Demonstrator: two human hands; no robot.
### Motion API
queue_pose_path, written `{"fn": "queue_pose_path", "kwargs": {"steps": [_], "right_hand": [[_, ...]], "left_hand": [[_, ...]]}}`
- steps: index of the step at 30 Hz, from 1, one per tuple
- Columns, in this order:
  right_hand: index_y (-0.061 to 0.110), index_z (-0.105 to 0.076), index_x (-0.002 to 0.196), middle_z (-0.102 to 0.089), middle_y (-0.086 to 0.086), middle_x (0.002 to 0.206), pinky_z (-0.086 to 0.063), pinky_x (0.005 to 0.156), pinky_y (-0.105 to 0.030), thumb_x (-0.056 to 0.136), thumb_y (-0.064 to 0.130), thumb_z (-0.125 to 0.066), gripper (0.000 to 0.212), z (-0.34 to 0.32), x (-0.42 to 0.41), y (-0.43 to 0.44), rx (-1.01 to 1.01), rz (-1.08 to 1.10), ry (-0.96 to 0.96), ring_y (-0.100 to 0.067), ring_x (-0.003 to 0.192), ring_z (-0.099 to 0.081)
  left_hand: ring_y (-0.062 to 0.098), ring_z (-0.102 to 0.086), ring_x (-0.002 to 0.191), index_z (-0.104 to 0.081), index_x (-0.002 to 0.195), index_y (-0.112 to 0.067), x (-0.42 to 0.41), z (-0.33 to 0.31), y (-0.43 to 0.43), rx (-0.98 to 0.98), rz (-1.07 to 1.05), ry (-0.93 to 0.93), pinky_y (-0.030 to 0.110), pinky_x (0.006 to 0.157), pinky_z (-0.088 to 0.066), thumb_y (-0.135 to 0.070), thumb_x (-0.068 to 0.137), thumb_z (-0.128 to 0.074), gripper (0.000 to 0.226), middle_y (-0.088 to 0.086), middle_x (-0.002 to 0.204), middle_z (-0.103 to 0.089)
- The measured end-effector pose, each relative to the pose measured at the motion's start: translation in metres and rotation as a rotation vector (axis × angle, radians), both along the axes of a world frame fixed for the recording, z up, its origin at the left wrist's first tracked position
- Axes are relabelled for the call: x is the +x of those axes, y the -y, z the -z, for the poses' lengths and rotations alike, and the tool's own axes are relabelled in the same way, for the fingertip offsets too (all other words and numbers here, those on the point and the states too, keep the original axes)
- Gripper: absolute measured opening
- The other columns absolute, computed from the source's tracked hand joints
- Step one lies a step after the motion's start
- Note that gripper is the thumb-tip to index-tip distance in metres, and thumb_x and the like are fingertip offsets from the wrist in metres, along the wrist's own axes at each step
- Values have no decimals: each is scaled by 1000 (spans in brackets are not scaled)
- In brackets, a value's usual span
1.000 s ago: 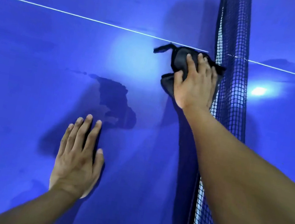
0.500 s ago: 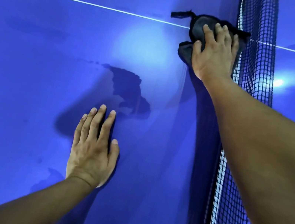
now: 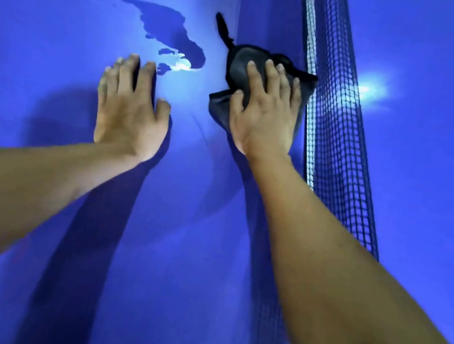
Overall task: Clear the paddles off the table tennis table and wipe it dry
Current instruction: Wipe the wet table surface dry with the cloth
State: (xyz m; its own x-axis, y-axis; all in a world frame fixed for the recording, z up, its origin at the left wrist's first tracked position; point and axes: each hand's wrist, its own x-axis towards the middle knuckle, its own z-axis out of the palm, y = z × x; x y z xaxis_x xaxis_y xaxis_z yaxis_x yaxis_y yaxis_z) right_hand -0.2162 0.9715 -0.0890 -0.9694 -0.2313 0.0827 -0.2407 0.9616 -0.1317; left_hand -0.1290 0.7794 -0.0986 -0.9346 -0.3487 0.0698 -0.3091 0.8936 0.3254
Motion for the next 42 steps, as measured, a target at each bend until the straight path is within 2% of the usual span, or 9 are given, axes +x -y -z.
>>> {"fn": "queue_pose_path", "kwargs": {"steps": [6, 10, 17, 25, 31, 34, 37, 39, 42], "right_hand": [[26, -38, 156, -31, -5, 164, -3, 127, -46, 99, 46, -34, 61, 0, 102, -22, -21, -12, -11, -19, 154, -19], [25, -38, 156, -32, -5, 164, -4, 127, -46, 99, 46, -32, 61, 2, 151, -42, -20, -28, -13, -20, 154, -20], [23, -45, 152, -39, -6, 161, -10, 126, -47, 97, 43, -41, 59, 2, 251, -75, -83, -37, -42, -22, 152, -26], [24, -42, 154, -33, -4, 164, -13, 126, -49, 96, 41, -48, 61, 3, 384, -91, -139, -45, 15, -21, 154, -23], [27, -36, 157, -31, -3, 165, -14, 126, -50, 100, 42, -39, 59, 4, 378, -86, -74, -80, 46, -20, 155, -19], [29, -36, 157, -30, -1, 166, -12, 126, -50, 101, 44, -37, 58, 4, 359, -77, -65, -151, 31, -19, 155, -19], [30, -39, 156, -32, 0, 165, -13, 125, -50, 99, 44, -40, 58, 5, 326, -59, -64, -178, 2, -19, 154, -22], [31, -39, 156, -32, 0, 165, -12, 126, -48, 99, 44, -39, 58, 4, 300, -46, -49, -196, -1, -19, 154, -23], [33, -32, 158, -27, 1, 167, -6, 127, -47, 100, 47, -32, 60, 3, 257, -25, -30, -181, 37, -17, 156, -16]], "left_hand": [[45, -33, 140, -47, 143, -1, 6, -2, 10, 82, 79, -55, 50, 122, -18, -29, 92, -46, 58, 25, 152, -37], [47, -42, 131, -48, 138, 1, 46, -7, -10, -44, 243, -40, 54, 114, -31, -26, 90, -38, 57, 27, 145, -44], [40, -42, 137, -48, 140, 0, 193, -2, -81, 12, 312, -90, 52, 116, -33, -12, 95, -43, 47, 22, 145, -46], [40, -34, 146, -43, 149, -1, 289, -10, -99, 23, 297, 81, 53, 121, -28, -23, 100, -29, 56, 20, 159, -36], [37, -32, 148, -46, 147, -1, 269, -36, -103, 184, 188, 145, 48, 123, -24, -8, 97, -47, 51, 19, 158, -37], [33, -43, 138, -52, 142, -9, 266, -41, -89, 166, 230, 155, 45, 114, -35, -12, 96, -52, 46, 12, 152, -44], [31, -51, 123, -54, 138, -14, 254, -42, -67, 104, 277, 167, 42, 106, -39, -28, 96, -40, 46, 7, 143, -48], [31, -52, 119, -55, 136, -14, 238, -44, -52, 69, 286, 177, 42, 104, -40, -38, 91, -24, 59, 7, 141, -49], [34, -54, 116, -57, 135, -12, 202, -46, -21, 46, 273, 187, 45, 99, -42, -39, 90, -20, 64, 9, 137, -52]]}}
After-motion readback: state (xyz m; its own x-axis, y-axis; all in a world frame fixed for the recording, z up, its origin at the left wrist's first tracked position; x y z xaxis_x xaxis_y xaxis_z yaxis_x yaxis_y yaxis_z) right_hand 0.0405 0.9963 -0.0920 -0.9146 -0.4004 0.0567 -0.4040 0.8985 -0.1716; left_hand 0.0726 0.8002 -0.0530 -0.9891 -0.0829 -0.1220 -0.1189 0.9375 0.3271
